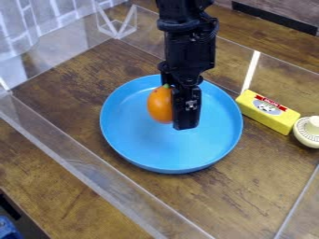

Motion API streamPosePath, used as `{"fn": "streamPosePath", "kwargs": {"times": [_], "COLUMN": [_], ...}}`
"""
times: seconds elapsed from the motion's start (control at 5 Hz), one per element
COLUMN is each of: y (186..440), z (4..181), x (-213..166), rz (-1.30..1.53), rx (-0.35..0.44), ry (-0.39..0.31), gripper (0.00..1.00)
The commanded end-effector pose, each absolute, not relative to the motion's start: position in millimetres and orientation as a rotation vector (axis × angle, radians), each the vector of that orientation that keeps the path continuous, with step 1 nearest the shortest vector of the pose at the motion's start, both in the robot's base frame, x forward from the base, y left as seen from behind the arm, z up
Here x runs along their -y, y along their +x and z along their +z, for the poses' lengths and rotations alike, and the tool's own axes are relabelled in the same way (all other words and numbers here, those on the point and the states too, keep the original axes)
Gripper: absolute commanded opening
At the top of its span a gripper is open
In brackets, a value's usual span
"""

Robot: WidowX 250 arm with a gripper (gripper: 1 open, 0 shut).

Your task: Put the orange ball in the blue tray

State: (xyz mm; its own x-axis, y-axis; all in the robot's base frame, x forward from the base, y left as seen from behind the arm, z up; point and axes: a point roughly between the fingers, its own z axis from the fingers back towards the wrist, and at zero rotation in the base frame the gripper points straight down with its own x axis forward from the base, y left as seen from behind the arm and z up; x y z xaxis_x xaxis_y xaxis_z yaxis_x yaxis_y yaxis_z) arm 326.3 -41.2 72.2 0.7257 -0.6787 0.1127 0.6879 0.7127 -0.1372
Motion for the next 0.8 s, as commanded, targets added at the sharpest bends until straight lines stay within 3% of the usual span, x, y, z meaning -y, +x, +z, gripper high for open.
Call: {"fn": "streamPosePath", "kwargs": {"times": [0.0, 0.6], "y": [328.8, 327.1], "z": [97.8, 106.4], "x": [45.6, 50.2], "rz": [-0.774, -0.767], "rx": [0.122, 0.132], "ry": [-0.151, -0.15], "gripper": [0.0, 0.0]}}
